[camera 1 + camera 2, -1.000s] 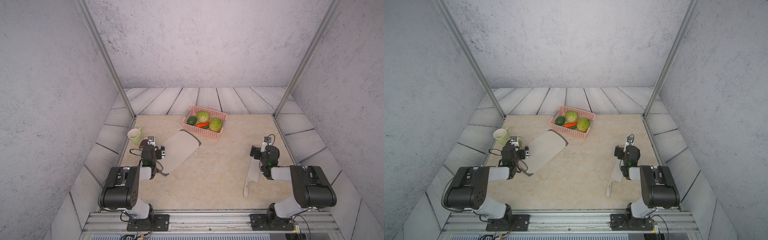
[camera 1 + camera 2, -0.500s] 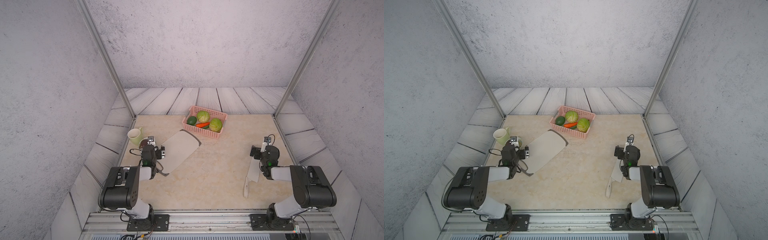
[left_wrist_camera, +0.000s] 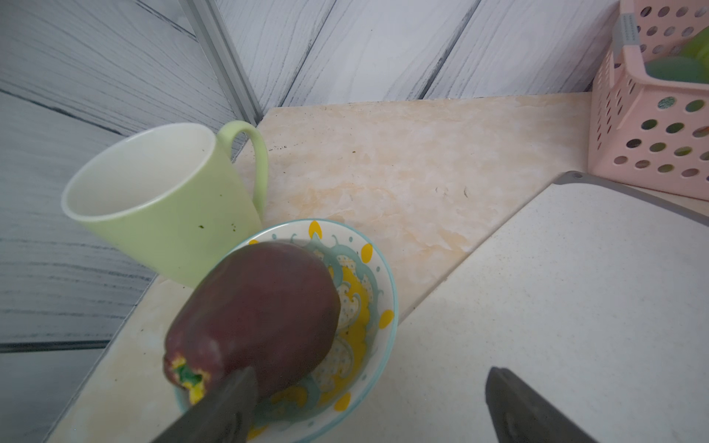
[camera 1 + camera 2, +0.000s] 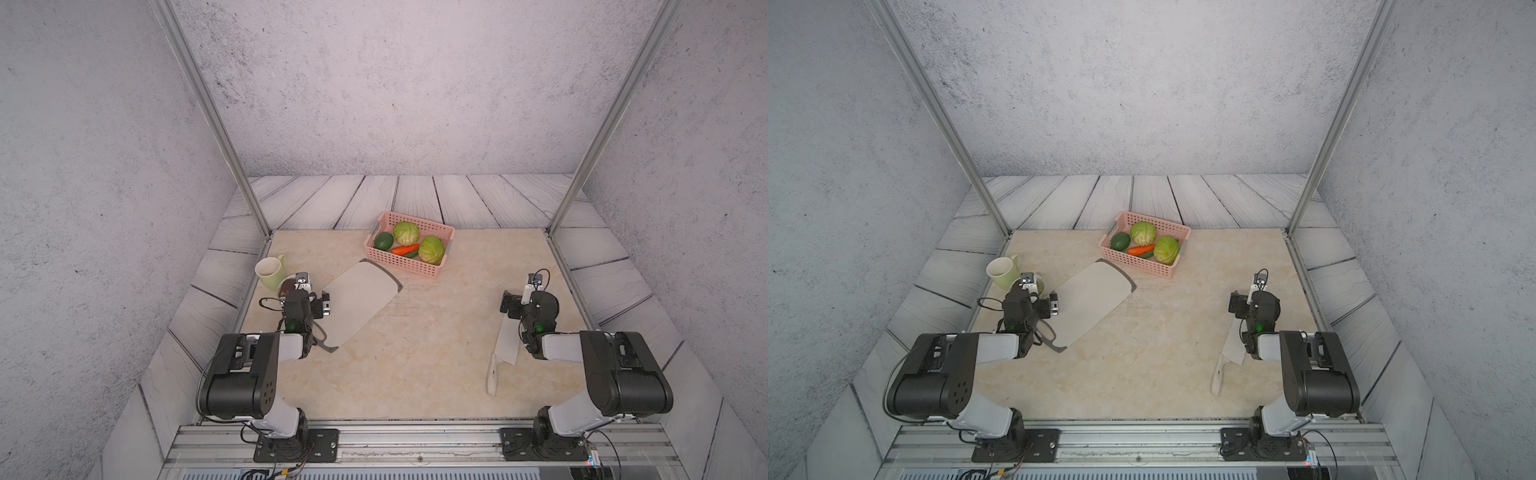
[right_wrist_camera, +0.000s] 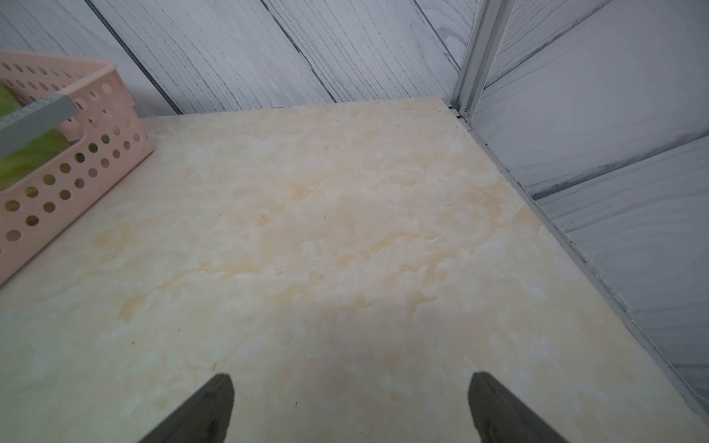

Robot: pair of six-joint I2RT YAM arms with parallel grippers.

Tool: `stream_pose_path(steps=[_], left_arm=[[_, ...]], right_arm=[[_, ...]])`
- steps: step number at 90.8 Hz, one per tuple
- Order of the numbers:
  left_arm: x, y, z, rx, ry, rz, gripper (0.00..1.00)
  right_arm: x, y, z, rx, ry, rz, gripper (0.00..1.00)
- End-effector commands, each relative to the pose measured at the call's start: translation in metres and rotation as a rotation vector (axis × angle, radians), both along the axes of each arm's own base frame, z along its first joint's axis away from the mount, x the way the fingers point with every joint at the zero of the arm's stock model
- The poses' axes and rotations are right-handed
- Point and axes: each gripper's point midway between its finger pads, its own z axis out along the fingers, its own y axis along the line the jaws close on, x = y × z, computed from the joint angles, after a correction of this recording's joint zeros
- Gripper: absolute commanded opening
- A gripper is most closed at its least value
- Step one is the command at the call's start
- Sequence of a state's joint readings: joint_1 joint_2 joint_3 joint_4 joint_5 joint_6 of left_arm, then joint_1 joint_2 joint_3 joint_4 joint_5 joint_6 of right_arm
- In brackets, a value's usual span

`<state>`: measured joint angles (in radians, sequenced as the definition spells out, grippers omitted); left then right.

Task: Align the knife with the edge of the cutting board
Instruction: Adjust the work surface at the center of the board.

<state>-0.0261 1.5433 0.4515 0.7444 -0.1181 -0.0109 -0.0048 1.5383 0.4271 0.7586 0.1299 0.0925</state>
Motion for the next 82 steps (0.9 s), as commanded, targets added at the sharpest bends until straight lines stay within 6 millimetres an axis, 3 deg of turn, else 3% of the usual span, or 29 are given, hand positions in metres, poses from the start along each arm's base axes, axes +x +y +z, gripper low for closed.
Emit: stream_pose_path(steps=[1, 41, 47, 56, 64, 82], left_arm=[[0.005, 0.001, 0.013, -0.006, -0.039, 0.001, 0.98], [0.004, 0.002, 0.013, -0.007, -0.04, 0.002, 0.98], [0.003, 0.012, 0.016, 0.003, -0.047, 0.07, 0.98], [0.002, 0.031, 0.031, 0.014, -0.047, 0.189, 0.98], [-0.002, 0.043, 0.043, 0.025, 0.052, 0.29, 0.98], [-0.015, 0.052, 0.082, -0.083, 0.021, 0.425, 0.98]], right_arm=[[0.003, 0.002, 0.009, -0.005, -0.018, 0.008, 0.99], [0.003, 0.002, 0.009, -0.005, -0.018, 0.009, 0.99], [0.003, 0.0, 0.011, -0.009, -0.027, 0.0, 0.99], [0.004, -0.006, 0.023, -0.014, -0.006, -0.039, 0.99], [0.002, -0.011, 0.03, 0.006, 0.071, -0.08, 0.99], [-0.009, -0.012, 0.05, 0.088, 0.097, -0.134, 0.99]])
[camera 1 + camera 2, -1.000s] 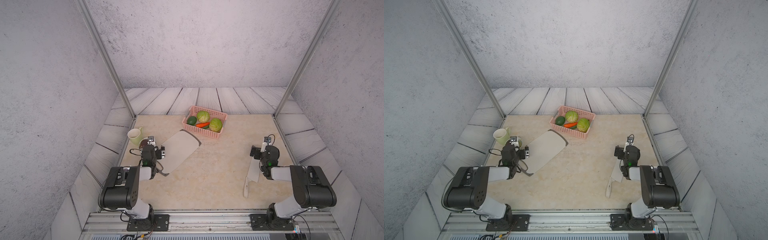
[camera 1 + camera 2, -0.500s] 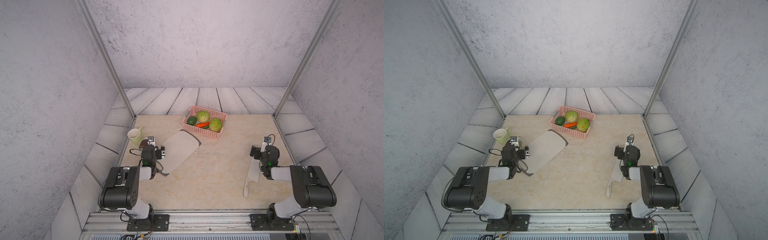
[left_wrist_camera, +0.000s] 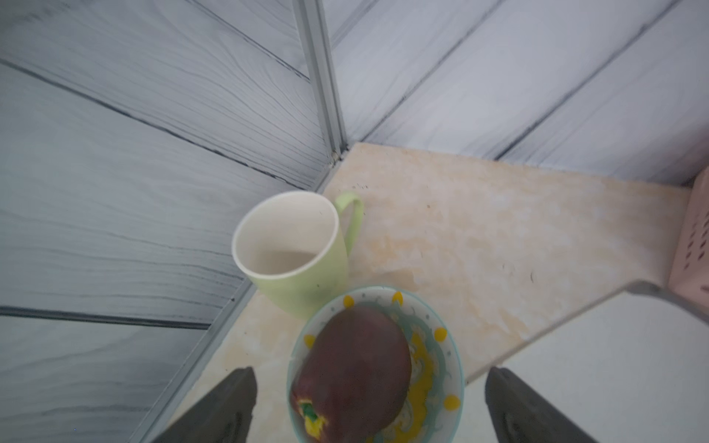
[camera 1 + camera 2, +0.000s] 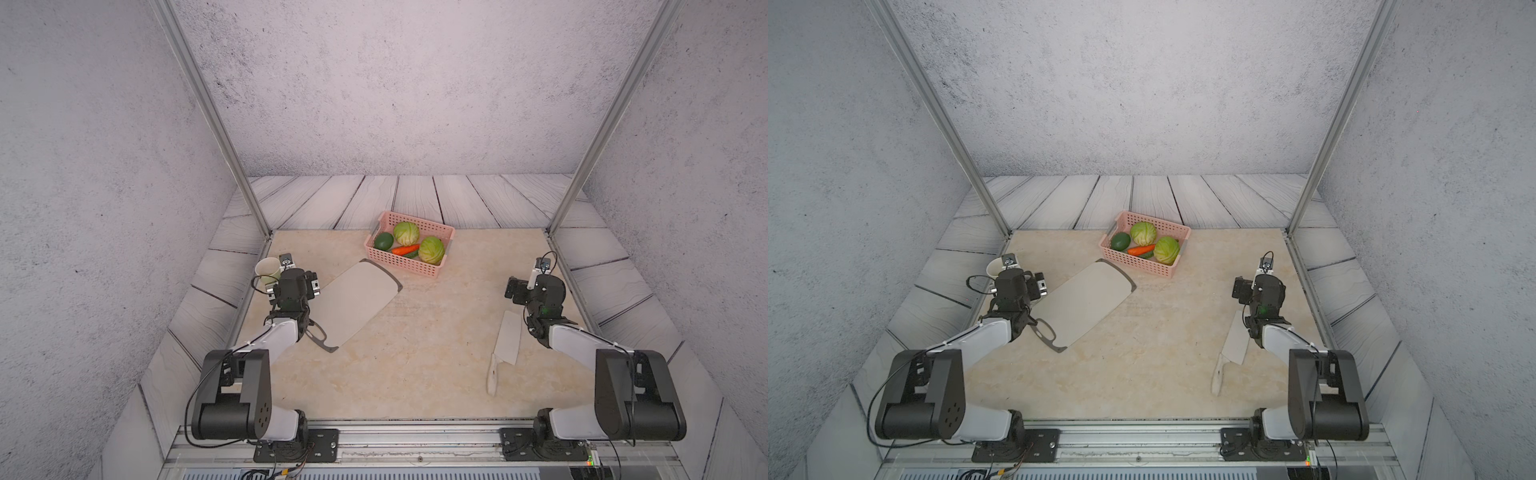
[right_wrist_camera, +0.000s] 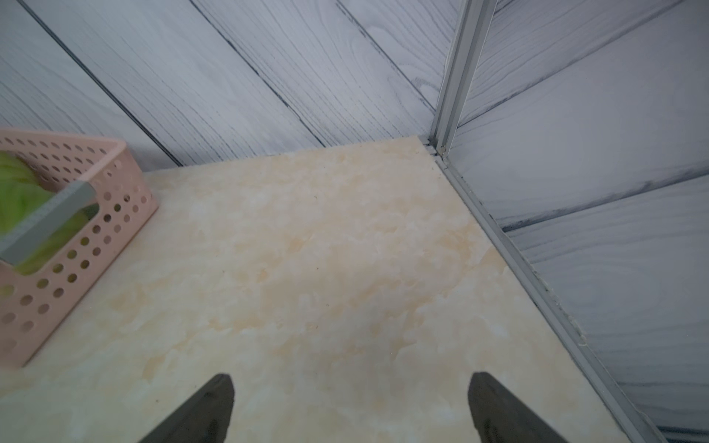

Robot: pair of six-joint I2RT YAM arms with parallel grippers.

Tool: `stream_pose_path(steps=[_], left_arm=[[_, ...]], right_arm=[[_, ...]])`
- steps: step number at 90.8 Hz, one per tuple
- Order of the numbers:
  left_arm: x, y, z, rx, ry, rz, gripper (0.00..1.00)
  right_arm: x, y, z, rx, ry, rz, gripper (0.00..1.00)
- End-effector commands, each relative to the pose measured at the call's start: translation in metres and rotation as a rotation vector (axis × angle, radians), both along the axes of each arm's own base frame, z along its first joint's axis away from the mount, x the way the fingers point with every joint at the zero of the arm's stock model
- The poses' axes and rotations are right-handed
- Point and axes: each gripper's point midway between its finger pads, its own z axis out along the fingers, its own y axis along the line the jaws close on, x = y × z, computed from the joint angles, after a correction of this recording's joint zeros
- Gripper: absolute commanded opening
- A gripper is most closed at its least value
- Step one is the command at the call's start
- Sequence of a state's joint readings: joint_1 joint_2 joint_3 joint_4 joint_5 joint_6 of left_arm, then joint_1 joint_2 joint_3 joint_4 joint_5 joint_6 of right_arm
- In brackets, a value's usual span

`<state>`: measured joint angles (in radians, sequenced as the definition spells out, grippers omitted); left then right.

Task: Align the knife with the edge of the cutting board
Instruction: Adjust the work surface at the center of the board.

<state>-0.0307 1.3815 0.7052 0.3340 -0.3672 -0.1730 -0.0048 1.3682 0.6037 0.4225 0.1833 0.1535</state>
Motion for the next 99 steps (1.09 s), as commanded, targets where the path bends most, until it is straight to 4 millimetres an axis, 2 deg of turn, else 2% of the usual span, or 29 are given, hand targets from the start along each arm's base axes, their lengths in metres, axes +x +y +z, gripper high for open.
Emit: stream_pose_path(steps=[1, 9, 25, 36, 45, 56, 71, 85, 99], left_arm=[[-0.026, 0.014, 0.0, -0.061, 0.059, 0.145, 0.98], [-0.037, 0.016, 0.013, -0.106, 0.055, 0.199, 0.98], [-0.055, 0.013, 0.039, -0.175, 0.097, 0.264, 0.98], [-0.065, 0.001, 0.045, -0.264, 0.166, 0.238, 0.98], [-0.071, -0.013, 0.044, -0.341, 0.211, 0.19, 0.98], [-0.083, -0.025, 0.031, -0.422, 0.289, 0.181, 0.98], [-0.107, -0.04, -0.002, -0.51, 0.429, 0.176, 0.98], [-0.125, -0.046, -0.028, -0.565, 0.507, 0.201, 0.99], [-0.135, -0.048, -0.044, -0.576, 0.579, 0.217, 1.0]], right_arm=[[-0.022, -0.003, -0.013, 0.065, 0.12, -0.06, 0.99], [-0.029, 0.0, 0.001, 0.125, 0.142, -0.078, 0.99], [-0.043, 0.021, 0.022, 0.284, 0.216, -0.039, 0.99], [-0.057, 0.064, 0.02, 0.414, 0.351, 0.131, 0.99], [-0.074, 0.097, 0.017, 0.436, 0.444, 0.249, 0.99], [-0.094, 0.13, 0.016, 0.399, 0.503, 0.351, 0.99], [-0.116, 0.164, 0.008, 0.347, 0.583, 0.444, 0.99], [-0.131, 0.183, 0.004, 0.388, 0.616, 0.497, 0.99], [-0.144, 0.193, 0.005, 0.409, 0.636, 0.525, 0.99]])
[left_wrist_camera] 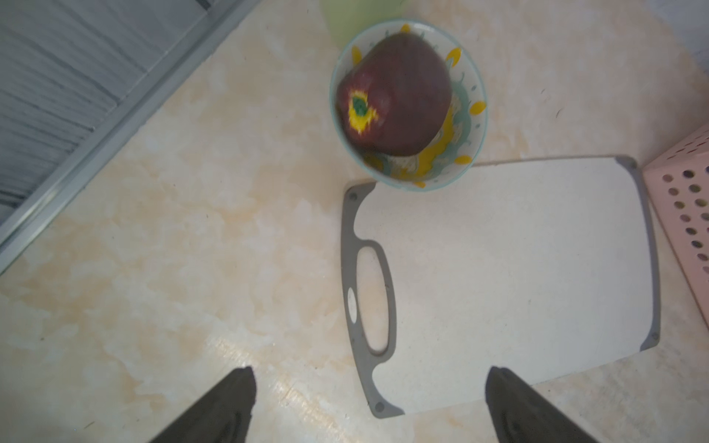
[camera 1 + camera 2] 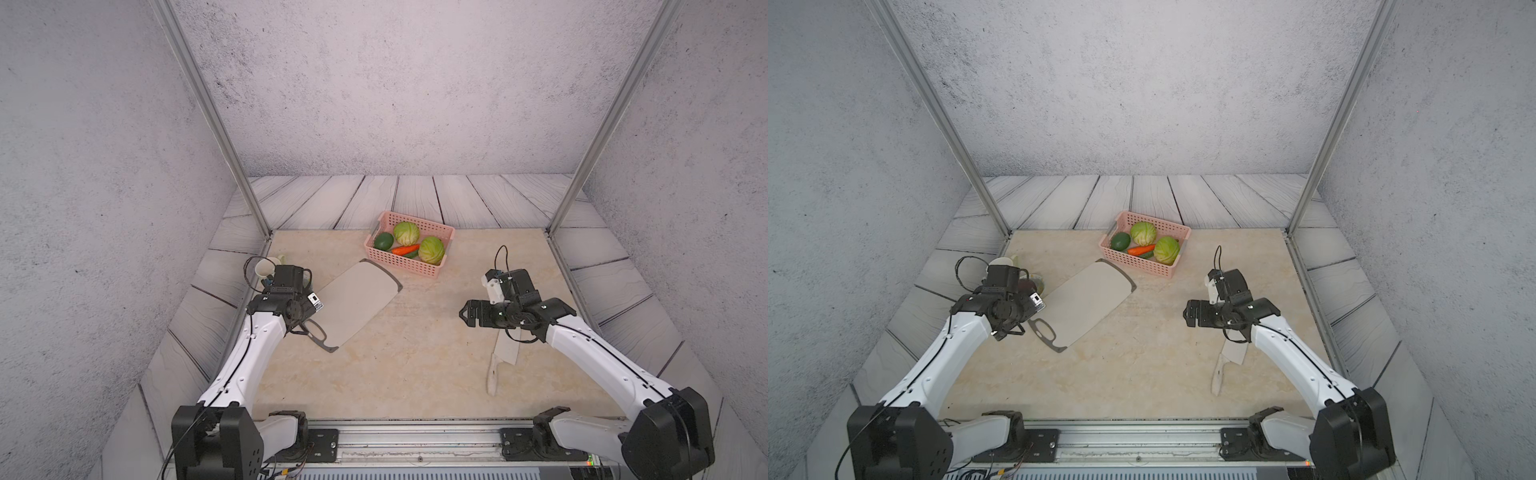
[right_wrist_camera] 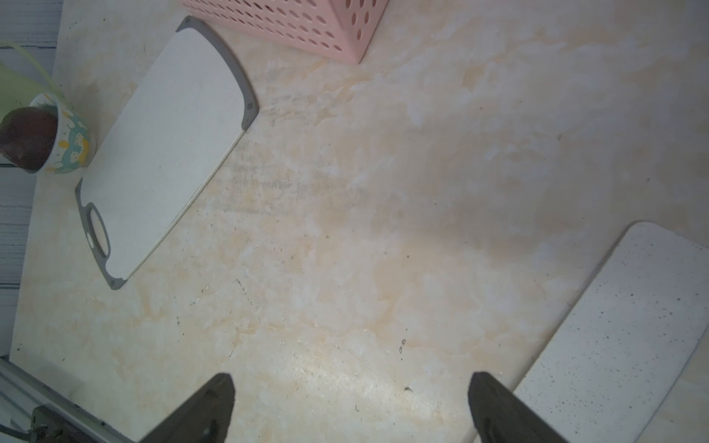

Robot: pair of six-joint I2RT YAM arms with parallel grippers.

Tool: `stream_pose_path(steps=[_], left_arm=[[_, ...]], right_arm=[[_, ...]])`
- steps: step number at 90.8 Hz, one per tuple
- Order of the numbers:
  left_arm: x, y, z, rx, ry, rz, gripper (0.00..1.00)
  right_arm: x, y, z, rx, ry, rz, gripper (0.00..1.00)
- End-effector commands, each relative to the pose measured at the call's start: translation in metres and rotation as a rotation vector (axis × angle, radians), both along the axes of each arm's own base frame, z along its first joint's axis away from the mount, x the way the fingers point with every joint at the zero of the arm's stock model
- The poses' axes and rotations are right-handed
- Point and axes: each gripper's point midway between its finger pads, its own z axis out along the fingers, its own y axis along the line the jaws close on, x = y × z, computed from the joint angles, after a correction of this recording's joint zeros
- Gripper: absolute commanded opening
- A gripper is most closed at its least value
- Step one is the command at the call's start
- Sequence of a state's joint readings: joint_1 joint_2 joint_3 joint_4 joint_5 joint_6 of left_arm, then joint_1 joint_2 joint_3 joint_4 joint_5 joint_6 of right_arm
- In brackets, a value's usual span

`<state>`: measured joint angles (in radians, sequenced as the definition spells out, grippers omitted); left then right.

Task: Align the knife with the edge of the cutting board
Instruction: Adjust the work surface at the center of the board.

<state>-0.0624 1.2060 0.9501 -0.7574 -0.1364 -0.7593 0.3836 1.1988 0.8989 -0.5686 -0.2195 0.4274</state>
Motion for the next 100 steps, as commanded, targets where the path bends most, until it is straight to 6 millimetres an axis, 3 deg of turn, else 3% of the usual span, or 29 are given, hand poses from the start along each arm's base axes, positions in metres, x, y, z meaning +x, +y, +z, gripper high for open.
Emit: stream_pose_path(steps=[1, 27, 40, 57, 87, 100], left_arm=[[-0.014, -0.005, -0.015, -0.04, 0.08, 0.007, 1.0], [-0.024, -0.007, -0.058, -0.153, 0.272, 0.025, 0.95], [-0.022, -0.012, -0.079, -0.219, 0.349, 0.017, 0.88], [-0.012, -0.007, -0.09, -0.197, 0.397, 0.011, 0.75], [-0.003, -0.004, -0.109, -0.193, 0.454, 0.016, 0.64], [0.004, -0.003, -0.115, -0.186, 0.486, -0.002, 0.54]], right_arm=[[-0.018, 0.008, 0.003, 0.037, 0.036, 0.018, 0.99], [-0.03, 0.015, 0.005, 0.058, 0.041, 0.044, 0.99], [-0.032, 0.016, 0.004, 0.059, 0.043, 0.044, 0.99], [-0.035, 0.019, 0.003, 0.063, 0.046, 0.057, 0.99], [-0.037, 0.024, -0.001, 0.085, 0.051, 0.066, 0.99], [-0.038, 0.024, -0.003, 0.078, 0.058, 0.068, 0.99]])
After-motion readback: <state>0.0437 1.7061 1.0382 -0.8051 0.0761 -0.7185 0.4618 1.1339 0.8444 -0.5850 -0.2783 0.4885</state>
